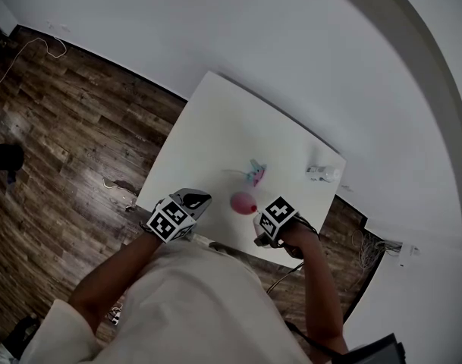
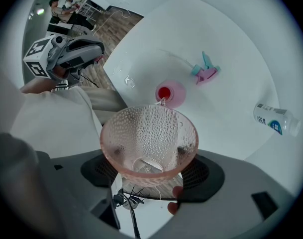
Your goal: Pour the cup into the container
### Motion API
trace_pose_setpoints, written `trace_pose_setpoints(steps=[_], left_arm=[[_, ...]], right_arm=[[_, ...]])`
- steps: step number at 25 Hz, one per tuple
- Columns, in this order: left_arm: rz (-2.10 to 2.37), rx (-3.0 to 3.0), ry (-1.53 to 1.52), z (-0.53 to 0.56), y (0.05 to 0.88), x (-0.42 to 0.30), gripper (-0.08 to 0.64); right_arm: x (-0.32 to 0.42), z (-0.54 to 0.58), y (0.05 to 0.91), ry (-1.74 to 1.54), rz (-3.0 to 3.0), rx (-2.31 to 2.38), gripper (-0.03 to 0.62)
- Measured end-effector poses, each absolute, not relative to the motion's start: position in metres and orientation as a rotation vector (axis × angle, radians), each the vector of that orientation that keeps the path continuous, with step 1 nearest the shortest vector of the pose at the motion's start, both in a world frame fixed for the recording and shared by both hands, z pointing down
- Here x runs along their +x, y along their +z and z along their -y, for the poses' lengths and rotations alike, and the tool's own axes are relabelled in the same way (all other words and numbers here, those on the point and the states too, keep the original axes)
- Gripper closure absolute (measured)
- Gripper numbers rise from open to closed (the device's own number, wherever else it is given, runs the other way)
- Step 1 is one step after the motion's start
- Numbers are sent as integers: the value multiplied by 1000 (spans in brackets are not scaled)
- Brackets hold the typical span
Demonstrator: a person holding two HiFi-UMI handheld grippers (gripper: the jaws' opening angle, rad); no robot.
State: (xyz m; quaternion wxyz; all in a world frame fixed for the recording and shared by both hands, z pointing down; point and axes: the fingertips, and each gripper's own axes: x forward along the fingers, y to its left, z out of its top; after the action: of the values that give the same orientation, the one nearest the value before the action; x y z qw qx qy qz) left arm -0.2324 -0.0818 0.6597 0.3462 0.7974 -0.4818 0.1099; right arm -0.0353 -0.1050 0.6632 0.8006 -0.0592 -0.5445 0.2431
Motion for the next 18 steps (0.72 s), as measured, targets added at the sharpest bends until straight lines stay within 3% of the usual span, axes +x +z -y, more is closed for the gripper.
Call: trace_pose_setpoints(steps=[18], left_arm=[[1274,2044,263,81,664,-241,549]], right_arm=[[-42,107,671,527,1128,-151,229]])
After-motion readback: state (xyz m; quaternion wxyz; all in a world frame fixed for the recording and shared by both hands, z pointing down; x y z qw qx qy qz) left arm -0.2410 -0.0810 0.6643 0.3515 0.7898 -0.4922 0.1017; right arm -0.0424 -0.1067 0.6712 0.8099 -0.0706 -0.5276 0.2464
